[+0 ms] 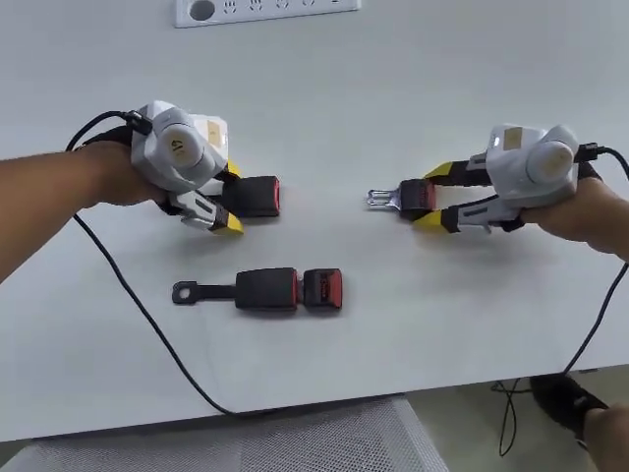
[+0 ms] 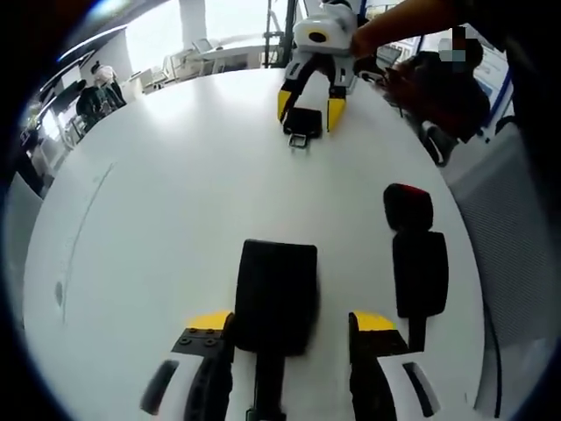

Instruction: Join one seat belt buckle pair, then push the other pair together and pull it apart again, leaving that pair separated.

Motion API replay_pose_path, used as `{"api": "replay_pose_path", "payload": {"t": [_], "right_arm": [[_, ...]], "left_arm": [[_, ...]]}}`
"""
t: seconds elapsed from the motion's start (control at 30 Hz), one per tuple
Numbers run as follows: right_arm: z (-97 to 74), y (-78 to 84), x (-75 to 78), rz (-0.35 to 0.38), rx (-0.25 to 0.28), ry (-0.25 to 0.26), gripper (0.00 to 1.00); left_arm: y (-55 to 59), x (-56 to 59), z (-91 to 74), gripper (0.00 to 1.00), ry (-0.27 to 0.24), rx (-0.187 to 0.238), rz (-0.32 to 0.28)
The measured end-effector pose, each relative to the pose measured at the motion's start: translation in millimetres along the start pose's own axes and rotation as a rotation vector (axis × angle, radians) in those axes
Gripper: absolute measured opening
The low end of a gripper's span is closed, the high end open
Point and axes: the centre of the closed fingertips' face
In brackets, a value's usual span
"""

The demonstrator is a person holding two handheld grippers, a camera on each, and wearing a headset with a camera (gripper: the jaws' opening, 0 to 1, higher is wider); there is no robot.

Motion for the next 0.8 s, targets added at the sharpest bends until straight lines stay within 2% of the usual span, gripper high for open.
{"api": "replay_pose_path", "payload": {"t": [0.07,0.1,0.2,0.27,0.3,0.33,0.37,0.43,0.5,0.57,0.7,0.8], "right_arm": [[-4.8,-4.6,7.7,0.017,0.029,0.052,0.57],[-7.3,-6.2,11.3,0.023,0.040,0.079,0.59],[-14.5,-10.8,19.1,0.067,0.071,0.146,0.72],[-19.5,-14.2,21.5,0.109,0.099,0.177,0.78],[-21.2,-14.0,23.2,0.115,0.100,0.199,0.79],[-23.4,-15.1,24.1,0.126,0.112,0.226,0.81],[-24.5,-16.7,24.3,0.146,0.128,0.242,0.85],[-24.2,-16.2,20.7,0.179,0.134,0.256,0.93],[-26.3,-18.3,16.8,0.182,0.153,0.291,0.93],[-26.7,-19.5,11.4,0.206,0.161,0.303,0.95],[-27.7,-27.5,-4.6,0.237,0.194,0.330,0.96],[-27.4,-31.8,-15.8,0.260,0.221,0.344,0.97]], "left_arm": [[1.0,-8.7,-4.4,0.63,-0.069,0.002,-0.051],[0.0,-8.5,-8.4,0.68,-0.072,0.018,-0.101],[-4.4,-11.9,-20.5,0.81,-0.105,0.093,-0.176],[-4.7,-15.3,-28.6,0.84,-0.137,0.148,-0.238],[-2.4,-16.9,-31.7,0.84,-0.149,0.160,-0.282],[2.2,-18.1,-34.6,0.85,-0.156,0.169,-0.352],[5.7,-18.9,-36.4,0.86,-0.167,0.170,-0.384],[8.4,-18.4,-42.2,0.90,-0.200,0.207,-0.423],[10.9,-12.5,-47.3,0.93,-0.226,0.236,-0.431],[15.9,-3.7,-52.5,0.93,-0.241,0.262,-0.451],[28.0,8.3,-61.5,0.97,-0.267,0.307,-0.532],[38.9,19.4,-71.9,1.00,-0.307,0.350,-0.585]]}}
Point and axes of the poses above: the centre of the closed fingertips' face, and the gripper's own axes: z roughly forward along the fingers, x roughly to its right, y roughly out of its underside, and after that the axes turned 14 degrees about -x, right-handed
